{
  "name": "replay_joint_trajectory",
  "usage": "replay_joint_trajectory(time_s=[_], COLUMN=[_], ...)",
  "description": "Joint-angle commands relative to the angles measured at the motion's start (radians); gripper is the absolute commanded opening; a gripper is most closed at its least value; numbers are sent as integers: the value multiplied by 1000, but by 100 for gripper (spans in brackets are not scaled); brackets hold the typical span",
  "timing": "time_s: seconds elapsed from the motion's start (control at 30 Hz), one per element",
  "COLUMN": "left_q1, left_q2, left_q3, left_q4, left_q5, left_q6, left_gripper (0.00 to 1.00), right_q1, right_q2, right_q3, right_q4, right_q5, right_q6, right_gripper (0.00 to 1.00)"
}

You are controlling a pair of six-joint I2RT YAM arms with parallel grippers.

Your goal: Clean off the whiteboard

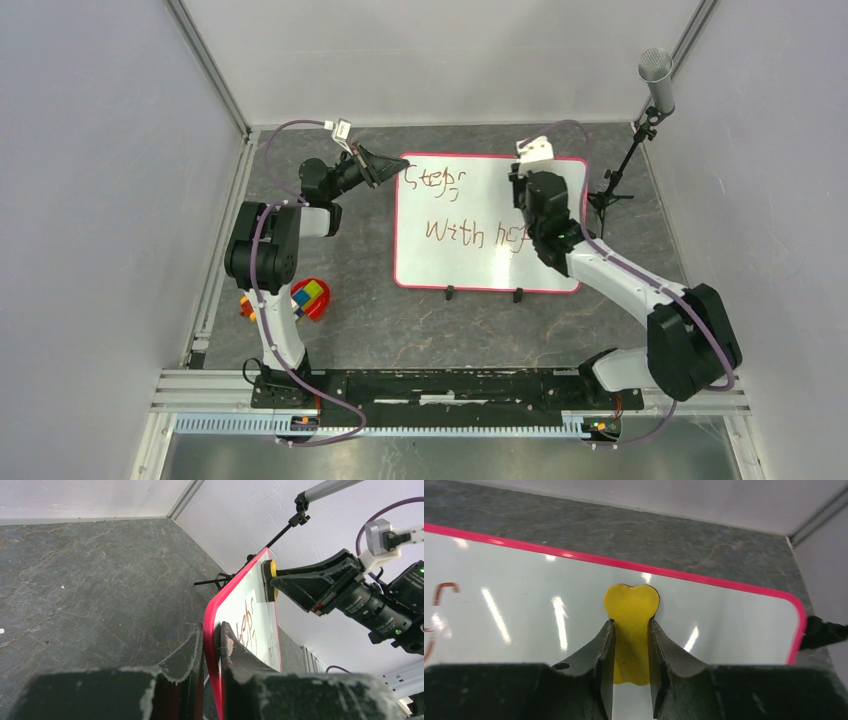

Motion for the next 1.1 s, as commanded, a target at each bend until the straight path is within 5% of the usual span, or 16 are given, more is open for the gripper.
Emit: replay_joint_trajectory(time_s=[0.0,0.23,0.67,1.07], left_q1=[7,7,5,8], left_q2=[-45,-48,-54,-59], left_q3=[-9,-11,-12,-13], left_q4=[40,39,42,15], left_q5=[-23,-27,-26,-37], left_q6=[113,115,117,120], left_gripper=[2,2,2,2], right_q1=[-64,-21,306,161], right_q2=[-49,17,363,137], right_q3=[-46,36,402,122], right_q4=[-40,-70,-99,-76], right_q5=[74,-27,25,175], right_q6=[-29,-13,-40,-15], right_gripper=[22,22,22,21])
